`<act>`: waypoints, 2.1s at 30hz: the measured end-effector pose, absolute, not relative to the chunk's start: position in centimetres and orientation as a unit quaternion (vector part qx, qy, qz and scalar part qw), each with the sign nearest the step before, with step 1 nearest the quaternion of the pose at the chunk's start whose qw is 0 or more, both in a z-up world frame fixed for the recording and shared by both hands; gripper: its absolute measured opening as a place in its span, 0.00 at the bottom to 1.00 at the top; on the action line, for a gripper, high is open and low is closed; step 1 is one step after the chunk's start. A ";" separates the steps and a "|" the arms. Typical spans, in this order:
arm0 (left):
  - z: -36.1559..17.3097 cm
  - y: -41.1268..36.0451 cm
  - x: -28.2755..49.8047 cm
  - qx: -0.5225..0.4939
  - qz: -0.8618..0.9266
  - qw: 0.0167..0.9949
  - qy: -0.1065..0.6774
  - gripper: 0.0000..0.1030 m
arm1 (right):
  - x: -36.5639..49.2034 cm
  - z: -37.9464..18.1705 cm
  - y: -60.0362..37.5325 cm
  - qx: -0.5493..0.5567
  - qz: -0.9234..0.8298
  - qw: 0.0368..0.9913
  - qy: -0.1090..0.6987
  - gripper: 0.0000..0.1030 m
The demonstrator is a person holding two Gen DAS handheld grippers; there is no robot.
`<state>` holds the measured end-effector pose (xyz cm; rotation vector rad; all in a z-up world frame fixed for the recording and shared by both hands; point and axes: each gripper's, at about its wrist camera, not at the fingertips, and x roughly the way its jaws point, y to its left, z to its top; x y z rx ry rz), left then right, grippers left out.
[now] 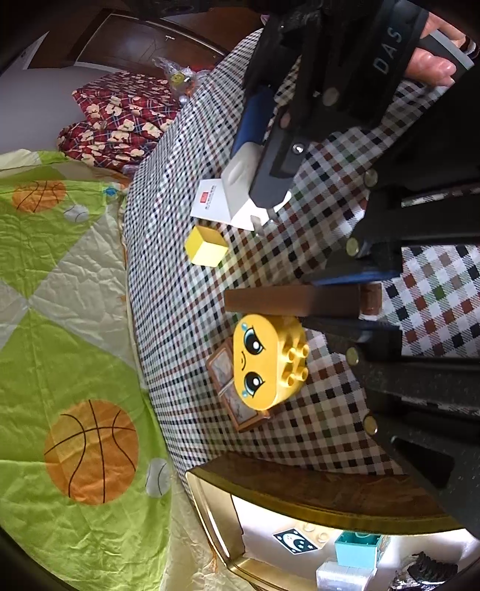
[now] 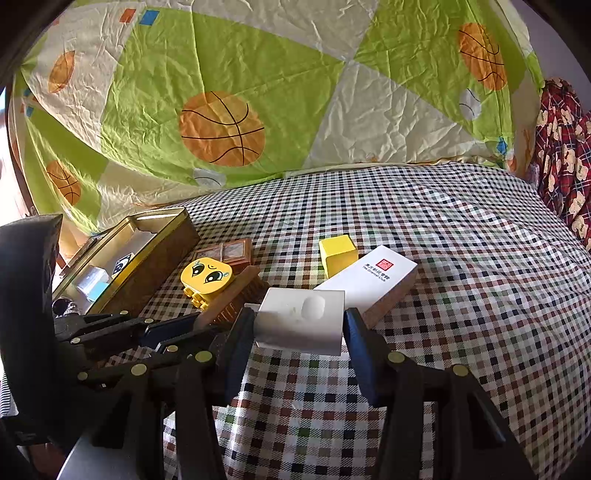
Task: Organize rigid objects
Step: 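Close the left tool on the brown wooden comb and lift it, then carry the comb and the white block toward the gold tin with both tools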
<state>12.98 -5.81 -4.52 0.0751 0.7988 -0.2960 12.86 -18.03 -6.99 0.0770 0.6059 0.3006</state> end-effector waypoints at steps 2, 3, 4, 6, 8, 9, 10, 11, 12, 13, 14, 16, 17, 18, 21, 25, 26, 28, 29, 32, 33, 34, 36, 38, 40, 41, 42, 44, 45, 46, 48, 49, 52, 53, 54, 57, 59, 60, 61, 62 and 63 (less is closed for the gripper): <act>-4.2 -5.7 12.5 0.035 -0.143 0.915 0.375 0.14 | 12.6 -6.8 -18.0 0.038 0.150 0.945 0.289 0.50; -4.0 -5.6 12.2 0.034 -0.143 0.918 0.369 0.14 | 12.4 -6.7 -18.0 0.038 0.150 0.946 0.284 0.50; -3.8 -5.6 12.0 0.034 -0.143 0.920 0.364 0.14 | 12.3 -6.7 -18.0 0.037 0.149 0.947 0.281 0.50; -3.5 -5.5 11.6 0.036 -0.135 0.927 0.349 0.14 | 12.1 -6.5 -18.0 0.036 0.151 0.949 0.275 0.50; -3.1 -5.6 11.1 0.042 -0.126 0.933 0.335 0.14 | 11.9 -6.4 -18.0 0.034 0.149 0.951 0.270 0.50; -2.9 -5.6 10.8 0.046 -0.119 0.937 0.326 0.14 | 11.8 -6.3 -18.0 0.034 0.149 0.952 0.266 0.50; -2.7 -5.7 10.6 0.050 -0.112 0.940 0.318 0.14 | 11.7 -6.2 -18.0 0.033 0.150 0.952 0.263 0.50; -2.6 -5.7 10.3 0.054 -0.105 0.944 0.309 0.14 | 11.5 -6.1 -18.0 0.033 0.149 0.953 0.260 0.50; -2.4 -5.7 10.1 0.056 -0.098 0.947 0.302 0.14 | 11.5 -6.1 -17.9 0.032 0.149 0.954 0.258 0.50; -2.3 -5.7 9.9 0.058 -0.093 0.949 0.295 0.14 | 11.4 -6.0 -17.9 0.032 0.149 0.955 0.255 0.50; -2.2 -5.7 9.8 0.059 -0.088 0.951 0.289 0.14 | 11.3 -6.0 -17.9 0.032 0.150 0.955 0.253 0.50; -2.1 -5.5 9.7 0.057 -0.076 0.955 0.281 0.14 | 11.2 -5.9 -17.9 0.033 0.149 0.956 0.249 0.50; -2.0 -5.3 9.6 0.055 -0.070 0.957 0.277 0.14 | 11.1 -5.8 -17.9 0.034 0.149 0.957 0.247 0.50; -1.9 -5.2 9.5 0.052 -0.065 0.958 0.274 0.14 | 11.0 -5.7 -17.8 0.034 0.149 0.958 0.243 0.50; -1.8 -4.5 9.2 0.041 -0.047 0.962 0.265 0.14 | 10.6 -5.5 -17.7 0.032 0.149 0.961 0.231 0.50; -1.7 -3.8 8.9 0.025 -0.031 0.965 0.258 0.14 | 9.7 -5.1 -17.3 0.029 0.150 0.966 0.208 0.50; -1.7 -3.6 8.9 0.021 -0.030 0.966 0.256 0.14 | 9.5 -5.1 -17.3 0.029 0.150 0.967 0.203 0.50; -1.6 -3.3 8.7 0.014 -0.026 0.967 0.251 0.14 | 9.2 -5.0 -17.1 0.027 0.148 0.969 0.195 0.50; -1.6 -3.1 8.5 0.012 -0.024 0.968 0.249 0.14 | 9.1 -4.9 -17.1 0.028 0.147 0.970 0.191 0.50; -1.5 -2.8 8.1 0.007 -0.013 0.971 0.240 0.14 | 8.9 -4.7 -17.0 0.029 0.143 0.973 0.180 0.50; -1.5 -2.7 8.1 0.006 -0.011 0.971 0.238 0.14 | 8.9 -4.7 -16.9 0.028 0.141 0.973 0.179 0.50; -1.5 -2.6 7.9 0.004 -0.007 0.972 0.235 0.14 | 8.8 -4.6 -16.8 0.027 0.141 0.974 0.177 0.50; -1.5 -2.3 7.7 0.001 -0.001 0.973 0.232 0.14 | 8.8 -4.6 -16.5 0.024 0.139 0.975 0.174 0.50; -1.4 -2.1 7.5 -0.003 0.003 0.974 0.228 0.14 | 8.7 -4.6 -16.2 0.022 0.137 0.975 0.172 0.50; -1.4 -2.0 7.3 -0.004 0.008 0.974 0.225 0.14 | 8.6 -4.5 -16.1 0.021 0.137 0.976 0.169 0.50; -1.3 -1.9 7.3 -0.004 0.011 0.975 0.223 0.14 | 8.6 -4.5 -16.0 0.020 0.137 0.976 0.168 0.50; -1.3 -1.9 7.1 -0.005 0.014 0.975 0.220 0.14 | 8.6 -4.5 -15.9 0.020 0.137 0.976 0.167 0.50; -1.2 -1.8 6.9 -0.005 0.015 0.976 0.215 0.14 | 8.6 -4.5 -15.8 0.020 0.138 0.976 0.166 0.50; -1.2 -1.8 6.8 -0.005 0.017 0.977 0.213 0.14 | 8.6 -4.5 -15.7 0.020 0.138 0.976 0.164 0.50; -1.2 -1.8 6.7 -0.005 0.020 0.977 0.210 0.14 | 8.6 -4.5 -15.7 0.021 0.139 0.977 0.163 0.50; -1.1 -1.7 6.6 -0.006 0.023 0.978 0.208 0.14 | 8.6 -4.5 -15.5 0.022 0.141 0.976 0.162 0.50; -1.1 -1.6 6.5 -0.007 0.025 0.978 0.206 0.14 | 8.6 -4.5 -15.4 0.023 0.143 0.976 0.162 0.50; -1.1 -1.4 6.5 -0.011 0.027 0.978 0.205 0.14 | 8.8 -4.5 -15.3 0.027 0.146 0.975 0.164 0.50; -1.1 -1.4 6.4 -0.013 0.028 0.978 0.204 0.14 | 8.8 -4.5 -15.3 0.028 0.148 0.975 0.163 0.50; -1.1 -1.3 6.3 -0.014 0.029 0.979 0.203 0.14 | 8.7 -4.5 -15.2 0.028 0.149 0.975 0.162 0.50; -1.1 -1.2 6.1 -0.016 0.030 0.979 0.200 0.14 | 8.5 -4.5 -15.2 0.027 0.151 0.976 0.157 0.50; -1.1 -1.0 5.9 -0.018 0.031 0.979 0.198 0.14 | 8.4 -4.4 -15.3 0.029 0.154 0.976 0.153 0.50; -1.1 -1.0 5.9 -0.019 0.032 0.980 0.198 0.14 | 8.4 -4.5 -15.3 0.029 0.155 0.976 0.153 0.50; -1.1 -0.9 5.8 -0.020 0.032 0.980 0.197 0.14 | 8.4 -4.5 -15.3 0.029 0.155 0.976 0.153 0.50; -1.1 -0.8 5.7 -0.020 0.034 0.980 0.196 0.14 | 8.3 -4.5 -15.3 0.029 0.155 0.976 0.152 0.50; -1.1 -0.7 5.6 -0.021 0.034 0.980 0.195 0.14 | 8.3 -4.4 -15.3 0.029 0.156 0.976 0.150 0.50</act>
